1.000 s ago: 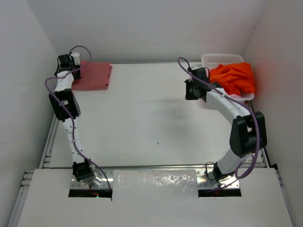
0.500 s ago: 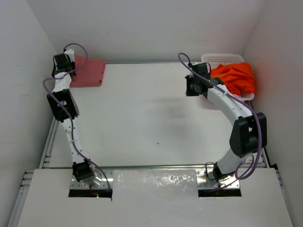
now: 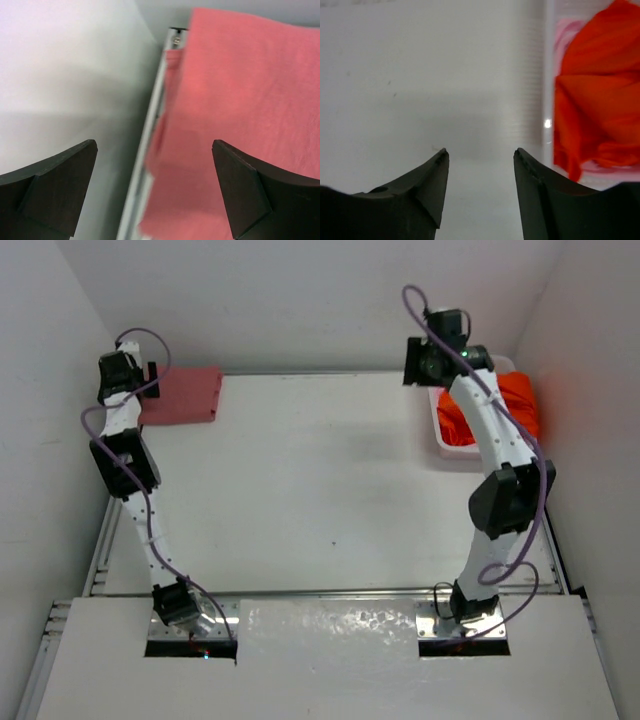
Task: Fold and stack the t-shirts
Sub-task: Put the neatly folded tshirt into the corner of the board with the left arm, then grab crumpled tshirt from bin with the right arm, then move the tshirt to the center of the board, then flatten out the tshirt
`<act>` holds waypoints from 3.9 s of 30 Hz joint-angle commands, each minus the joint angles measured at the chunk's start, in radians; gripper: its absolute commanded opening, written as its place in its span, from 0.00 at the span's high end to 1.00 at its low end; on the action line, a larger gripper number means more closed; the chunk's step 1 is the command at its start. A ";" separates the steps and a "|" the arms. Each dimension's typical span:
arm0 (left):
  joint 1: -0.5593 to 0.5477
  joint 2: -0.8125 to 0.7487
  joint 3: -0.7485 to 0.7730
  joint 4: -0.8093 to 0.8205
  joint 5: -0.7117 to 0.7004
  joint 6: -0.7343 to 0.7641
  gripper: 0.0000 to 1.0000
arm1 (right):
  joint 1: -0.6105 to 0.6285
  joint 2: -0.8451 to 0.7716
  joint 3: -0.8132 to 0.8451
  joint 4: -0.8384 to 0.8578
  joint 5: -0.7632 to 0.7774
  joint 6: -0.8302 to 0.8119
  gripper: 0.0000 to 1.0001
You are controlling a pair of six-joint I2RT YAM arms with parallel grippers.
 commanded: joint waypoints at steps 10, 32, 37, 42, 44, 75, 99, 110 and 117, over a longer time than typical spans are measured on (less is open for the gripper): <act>-0.145 -0.512 -0.319 -0.340 0.218 0.159 0.00 | -0.302 0.332 0.297 -0.068 0.290 0.039 0.15; -0.237 -0.724 -0.413 -0.470 0.356 0.050 0.00 | -0.313 -0.222 0.083 0.313 0.255 -0.239 1.00; -0.201 -0.776 -0.402 -0.388 0.401 -0.129 0.00 | -0.310 -0.423 0.045 0.404 -0.213 -0.199 1.00; -0.034 -0.848 -0.436 -0.351 0.736 -0.249 0.01 | -0.230 -0.543 -0.007 0.555 -0.587 0.002 1.00; 0.029 -0.872 -0.460 -0.370 0.872 -0.254 0.02 | -0.161 -0.576 -0.087 0.625 -0.649 0.129 1.00; -0.090 -1.087 -1.157 -0.577 0.483 0.300 0.23 | 0.693 -0.080 -0.603 0.515 -0.069 -0.047 0.21; -0.007 -1.100 -1.074 -0.528 0.491 0.151 0.23 | 0.777 -0.217 -0.067 0.399 -0.534 -0.153 1.00; 0.003 -1.081 -0.852 -0.528 0.436 0.127 0.21 | 0.249 -0.340 -0.243 0.225 -0.416 -0.007 1.00; -0.018 -1.086 -0.848 -0.566 0.484 0.131 0.24 | 0.195 -0.235 -0.380 0.080 -0.198 -0.216 0.97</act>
